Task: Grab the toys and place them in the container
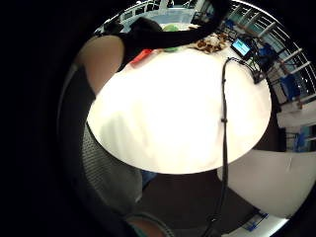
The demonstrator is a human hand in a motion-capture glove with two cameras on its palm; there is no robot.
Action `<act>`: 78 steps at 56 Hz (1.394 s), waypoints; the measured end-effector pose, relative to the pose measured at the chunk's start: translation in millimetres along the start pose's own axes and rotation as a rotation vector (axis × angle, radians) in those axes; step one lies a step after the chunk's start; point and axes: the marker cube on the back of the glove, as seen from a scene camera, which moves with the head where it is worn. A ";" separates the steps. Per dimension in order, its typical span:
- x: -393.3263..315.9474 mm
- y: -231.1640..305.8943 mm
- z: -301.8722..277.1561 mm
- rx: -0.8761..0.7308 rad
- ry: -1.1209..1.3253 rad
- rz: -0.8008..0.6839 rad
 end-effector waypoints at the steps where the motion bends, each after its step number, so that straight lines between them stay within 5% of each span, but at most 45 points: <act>1: -0.1 0.0 0.1 -0.001 0.001 0.000; 39: 1.6 -32.6 9.5 -0.054 0.000 0.001; 63: -29.6 -208.3 10.3 -0.050 0.050 0.006; 78: -27.3 -248.5 73.6 -0.231 0.145 0.056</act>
